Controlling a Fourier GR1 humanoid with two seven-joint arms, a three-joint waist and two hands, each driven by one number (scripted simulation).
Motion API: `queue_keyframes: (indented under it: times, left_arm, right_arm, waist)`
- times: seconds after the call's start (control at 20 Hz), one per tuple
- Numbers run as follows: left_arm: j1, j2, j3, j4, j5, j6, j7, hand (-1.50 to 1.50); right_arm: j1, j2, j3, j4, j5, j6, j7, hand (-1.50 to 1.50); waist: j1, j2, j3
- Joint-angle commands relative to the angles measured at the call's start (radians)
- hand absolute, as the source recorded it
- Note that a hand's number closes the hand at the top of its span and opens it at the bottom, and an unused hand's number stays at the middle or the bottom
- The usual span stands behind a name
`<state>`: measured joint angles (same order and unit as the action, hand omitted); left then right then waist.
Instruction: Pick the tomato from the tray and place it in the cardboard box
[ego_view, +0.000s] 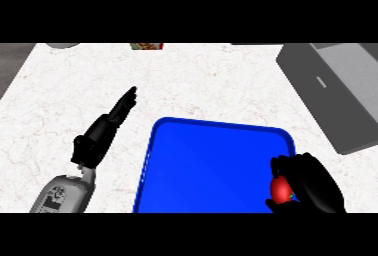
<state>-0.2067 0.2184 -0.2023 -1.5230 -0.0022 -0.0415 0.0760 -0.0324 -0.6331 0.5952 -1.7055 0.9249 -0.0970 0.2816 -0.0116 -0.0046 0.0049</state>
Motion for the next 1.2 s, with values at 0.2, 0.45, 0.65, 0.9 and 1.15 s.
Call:
queue_keyframes:
  times: [0.2,0.45,0.65,0.9,1.15]
  left_arm:
    - [0.048,0.019,0.020,-0.007,0.011,-0.012,-0.033,0.00]
    - [0.029,0.016,0.022,-0.019,-0.009,0.010,0.007,0.00]
    - [0.093,0.026,0.033,-0.035,-0.003,0.007,-0.028,0.00]
    - [0.066,0.014,0.017,-0.065,-0.005,-0.007,0.010,0.00]
    - [0.028,-0.012,0.011,-0.038,-0.017,-0.026,0.009,0.00]
  right_arm:
    - [0.062,-0.351,-0.314,-0.015,-0.345,-0.171,-0.558,1.50]
    - [0.166,-0.469,-0.522,0.004,-0.649,-0.122,-0.852,1.50]
    - [0.231,-0.499,-0.704,0.019,-0.884,-0.019,-0.999,1.50]
    - [0.287,-0.553,-0.938,0.148,-1.082,0.189,-1.058,1.50]
    - [0.234,-0.597,-1.066,0.256,-1.108,0.327,-0.987,1.50]
  waist:
    - [-0.024,0.001,-0.001]
    - [-0.053,-0.006,-0.002]
    - [-0.058,-0.011,-0.004]
    - [-0.033,-0.004,-0.005]
    - [0.000,0.003,-0.005]
